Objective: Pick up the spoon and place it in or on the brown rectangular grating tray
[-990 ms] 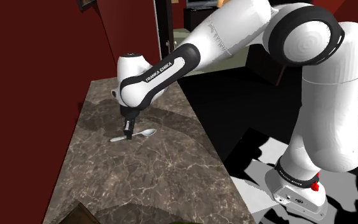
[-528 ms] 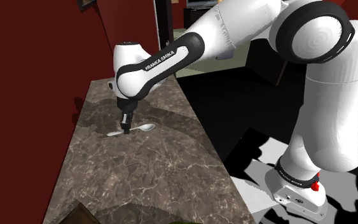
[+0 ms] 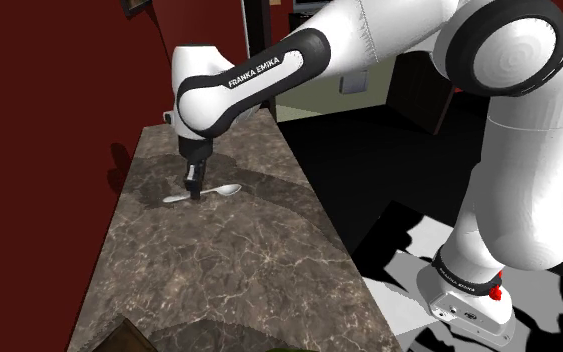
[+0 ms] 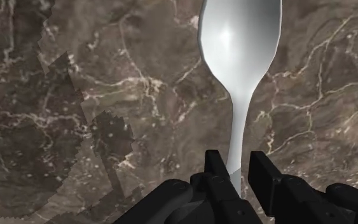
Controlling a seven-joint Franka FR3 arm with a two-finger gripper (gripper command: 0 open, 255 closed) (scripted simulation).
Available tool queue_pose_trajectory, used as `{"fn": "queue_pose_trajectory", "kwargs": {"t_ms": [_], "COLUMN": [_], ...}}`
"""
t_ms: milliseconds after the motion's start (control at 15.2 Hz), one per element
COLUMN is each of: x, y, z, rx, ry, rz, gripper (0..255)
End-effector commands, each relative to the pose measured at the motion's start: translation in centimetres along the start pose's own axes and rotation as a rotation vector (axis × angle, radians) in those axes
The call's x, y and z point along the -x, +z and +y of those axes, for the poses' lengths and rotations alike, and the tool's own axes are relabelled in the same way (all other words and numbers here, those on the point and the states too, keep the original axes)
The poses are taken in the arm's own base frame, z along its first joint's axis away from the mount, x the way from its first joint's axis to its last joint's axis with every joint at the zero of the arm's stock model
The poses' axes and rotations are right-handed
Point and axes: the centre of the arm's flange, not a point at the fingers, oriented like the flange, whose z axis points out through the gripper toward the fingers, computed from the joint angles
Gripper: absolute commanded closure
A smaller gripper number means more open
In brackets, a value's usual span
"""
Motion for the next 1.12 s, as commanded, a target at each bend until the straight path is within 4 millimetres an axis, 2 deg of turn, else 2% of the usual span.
{"fn": "queue_pose_trajectory", "kwargs": {"t_ms": [0, 264, 1056], "x": [-0.2, -0.6, -2.3], "y": [-1.1, -2.7, -0.9], "z": [-0.1, -0.3, -15.9], "rx": [0.000, 0.000, 0.000], "ry": [0.000, 0.000, 0.000], "rz": [0.000, 0.000, 0.000], "gripper": [255, 255, 255]}}
